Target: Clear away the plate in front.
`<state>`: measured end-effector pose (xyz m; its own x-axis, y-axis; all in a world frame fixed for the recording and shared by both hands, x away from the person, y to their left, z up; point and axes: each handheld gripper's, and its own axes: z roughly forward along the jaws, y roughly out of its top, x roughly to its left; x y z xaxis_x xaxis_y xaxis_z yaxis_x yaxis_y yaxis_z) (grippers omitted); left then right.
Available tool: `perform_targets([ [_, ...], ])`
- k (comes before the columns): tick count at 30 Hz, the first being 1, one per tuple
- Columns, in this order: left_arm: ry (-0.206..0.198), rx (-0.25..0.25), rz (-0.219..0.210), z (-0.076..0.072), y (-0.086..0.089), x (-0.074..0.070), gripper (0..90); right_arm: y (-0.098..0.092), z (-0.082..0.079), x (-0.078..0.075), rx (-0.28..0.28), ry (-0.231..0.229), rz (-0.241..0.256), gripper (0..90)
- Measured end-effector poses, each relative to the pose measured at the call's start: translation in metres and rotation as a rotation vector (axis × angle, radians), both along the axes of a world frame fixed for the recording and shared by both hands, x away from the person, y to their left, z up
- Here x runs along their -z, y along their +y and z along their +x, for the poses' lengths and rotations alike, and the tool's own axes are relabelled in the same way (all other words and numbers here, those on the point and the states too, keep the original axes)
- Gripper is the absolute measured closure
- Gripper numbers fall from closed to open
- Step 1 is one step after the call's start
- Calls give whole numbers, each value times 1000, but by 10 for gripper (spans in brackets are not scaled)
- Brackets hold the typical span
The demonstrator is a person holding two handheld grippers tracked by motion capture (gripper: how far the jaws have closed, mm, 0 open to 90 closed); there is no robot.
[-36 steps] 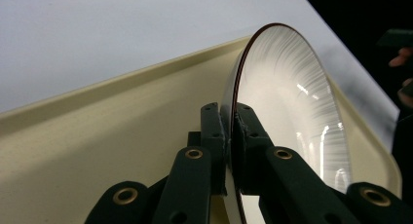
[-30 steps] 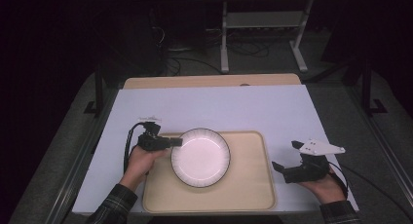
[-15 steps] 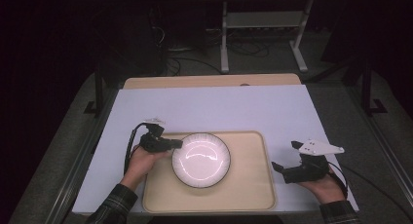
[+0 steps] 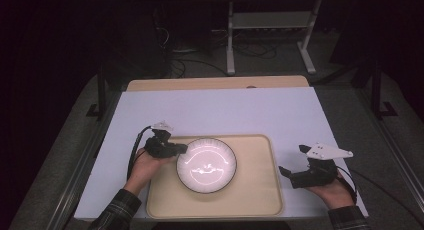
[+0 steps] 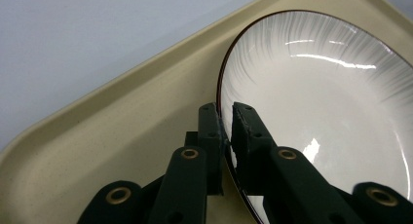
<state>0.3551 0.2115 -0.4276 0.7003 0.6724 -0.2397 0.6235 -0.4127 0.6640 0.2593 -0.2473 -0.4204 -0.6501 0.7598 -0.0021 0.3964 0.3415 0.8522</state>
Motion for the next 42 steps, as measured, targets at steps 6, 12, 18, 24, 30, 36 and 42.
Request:
perform_targets([
  [6,-42,38,-12,-1,0,-4,595,0,0,0,1,1,0,0],
  [12,-90,78,-7,-3,1,-7,429,0,0,0,1,0,-1,0],
  [18,-143,73,12,-5,1,-11,262,0,0,0,0,-1,0,0],
  [24,-152,66,32,-5,1,-13,162,-1,-1,0,0,-2,1,0],
  [30,-152,94,57,-6,2,-13,85,-1,-1,0,1,-2,1,0],
  [36,-163,95,64,-9,4,-18,18,-1,-1,0,1,-3,2,0],
  [42,-181,83,46,-15,13,-28,0,-2,-2,0,2,-7,3,0],
])
